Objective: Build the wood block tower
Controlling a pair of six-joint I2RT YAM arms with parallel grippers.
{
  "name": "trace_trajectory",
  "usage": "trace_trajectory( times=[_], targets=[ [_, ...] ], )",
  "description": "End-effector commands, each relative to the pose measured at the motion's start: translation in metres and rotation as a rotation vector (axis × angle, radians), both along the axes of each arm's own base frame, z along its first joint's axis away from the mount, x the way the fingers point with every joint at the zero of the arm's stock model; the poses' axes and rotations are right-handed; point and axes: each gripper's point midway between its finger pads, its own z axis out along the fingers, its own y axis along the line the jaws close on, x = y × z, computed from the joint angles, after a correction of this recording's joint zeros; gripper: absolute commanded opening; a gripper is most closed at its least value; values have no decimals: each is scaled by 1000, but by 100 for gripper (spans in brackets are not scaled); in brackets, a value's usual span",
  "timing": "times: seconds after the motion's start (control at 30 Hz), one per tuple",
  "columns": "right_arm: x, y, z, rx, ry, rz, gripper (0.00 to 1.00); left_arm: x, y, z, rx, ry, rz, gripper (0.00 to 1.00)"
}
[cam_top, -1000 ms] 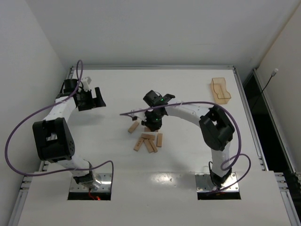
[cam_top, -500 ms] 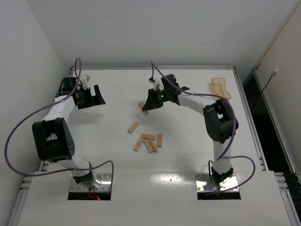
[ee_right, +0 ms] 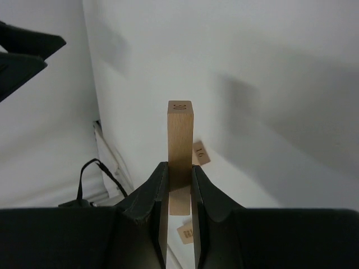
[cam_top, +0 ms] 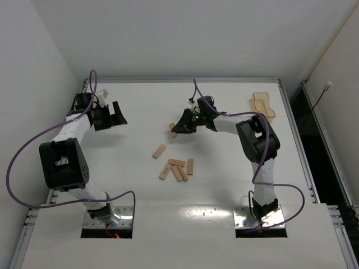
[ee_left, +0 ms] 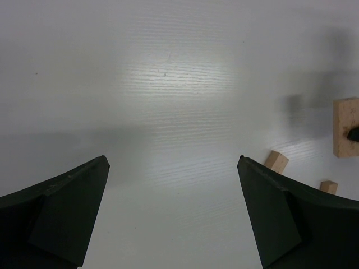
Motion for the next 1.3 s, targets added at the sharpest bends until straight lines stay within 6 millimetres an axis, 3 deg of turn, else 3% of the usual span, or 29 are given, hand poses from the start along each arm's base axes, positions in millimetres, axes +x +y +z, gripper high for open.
trace_trajectory(
  times=[0.0,0.13,0.37,0.63,0.77,0.83,0.97,1.17,1.23,1.27],
  targets=[
    [26,-14,2,-2,-54,-61,0,7,2,13,-3,-50,-21,100],
    [23,-28,-20,-24,-22,-80,0,9,1,13,-5,-51,-33,100],
    [22,-31,-33,-10,32,-103,0,14,1,9,-20,-36,-19,100],
    [11,-40,-59,-67,143,-151,12,15,2,12,-20,-36,-19,100],
    [-10,-55,-66,-130,201,-182,9,15,5,10,-9,-29,1,100],
    [-19,-60,-68,-151,209,-186,1,15,5,10,-9,-29,1,100],
    [-46,-73,-68,-181,241,-186,0,15,5,14,-13,-36,8,100],
    [-55,-72,-65,-165,240,-188,0,14,3,15,-17,-46,2,100],
    [-57,-68,-68,-164,249,-185,8,14,3,20,-15,-58,2,100],
    [-57,-68,-67,-162,256,-190,19,14,3,20,-15,-58,2,100]
  ],
)
